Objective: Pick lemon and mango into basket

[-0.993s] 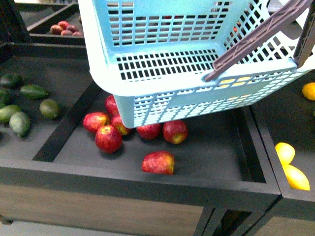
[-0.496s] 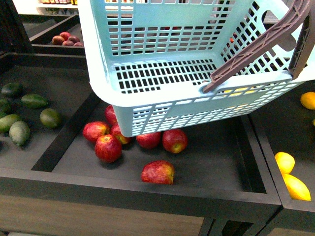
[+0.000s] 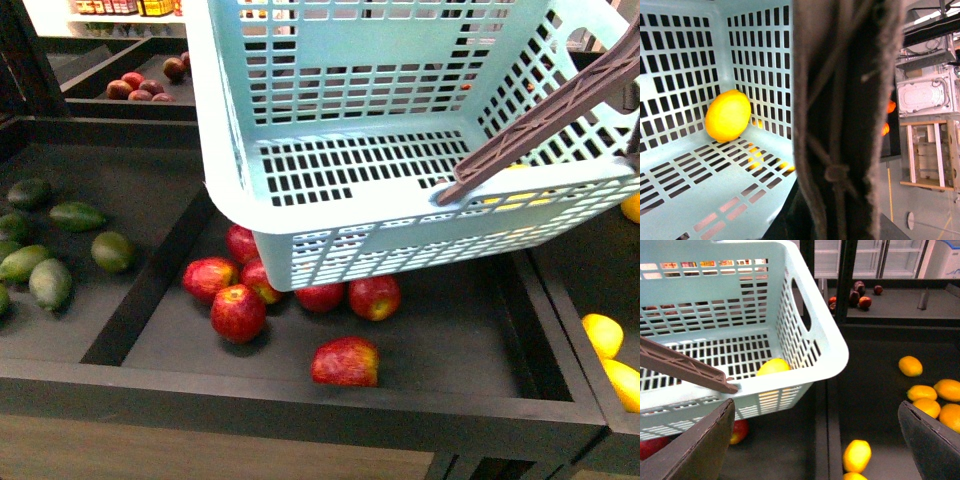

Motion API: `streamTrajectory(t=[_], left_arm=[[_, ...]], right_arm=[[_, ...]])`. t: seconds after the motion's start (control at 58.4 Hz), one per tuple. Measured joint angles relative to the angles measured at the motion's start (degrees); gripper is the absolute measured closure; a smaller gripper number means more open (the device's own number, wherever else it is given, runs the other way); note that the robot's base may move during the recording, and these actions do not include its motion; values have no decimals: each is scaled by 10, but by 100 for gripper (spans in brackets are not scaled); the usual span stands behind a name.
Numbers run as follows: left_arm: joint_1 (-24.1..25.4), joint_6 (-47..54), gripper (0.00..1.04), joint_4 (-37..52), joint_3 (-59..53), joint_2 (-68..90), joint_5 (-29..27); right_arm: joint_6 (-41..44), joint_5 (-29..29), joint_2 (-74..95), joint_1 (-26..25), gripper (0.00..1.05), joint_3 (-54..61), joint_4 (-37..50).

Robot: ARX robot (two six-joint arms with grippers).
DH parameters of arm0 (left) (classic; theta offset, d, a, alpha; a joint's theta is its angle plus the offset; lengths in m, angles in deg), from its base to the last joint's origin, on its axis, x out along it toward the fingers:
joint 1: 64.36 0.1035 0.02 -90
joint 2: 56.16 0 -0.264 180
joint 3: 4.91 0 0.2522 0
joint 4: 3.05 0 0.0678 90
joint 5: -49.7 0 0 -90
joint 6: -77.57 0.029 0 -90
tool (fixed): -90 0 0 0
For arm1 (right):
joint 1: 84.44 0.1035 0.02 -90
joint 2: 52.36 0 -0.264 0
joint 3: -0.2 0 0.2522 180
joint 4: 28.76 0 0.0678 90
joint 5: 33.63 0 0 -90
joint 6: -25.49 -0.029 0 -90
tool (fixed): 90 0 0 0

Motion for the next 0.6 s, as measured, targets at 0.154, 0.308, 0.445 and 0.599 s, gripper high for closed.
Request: streamTrajectory(t=[0.154,0.308,0.445,0.599], left_arm=[[0,-6,100,0,0,0,5],[5,-5,100,0,1,0,-2],[10,-3,100,0,1,0,-14],[12,-1,100,0,1,0,-12]], right_arm=[[0,0,-1,0,9,0,0],[0,-1,-1,0,9,0,0],[0,-1,-1,0,9,1,0],[0,-1,-2,0,9,1,0]])
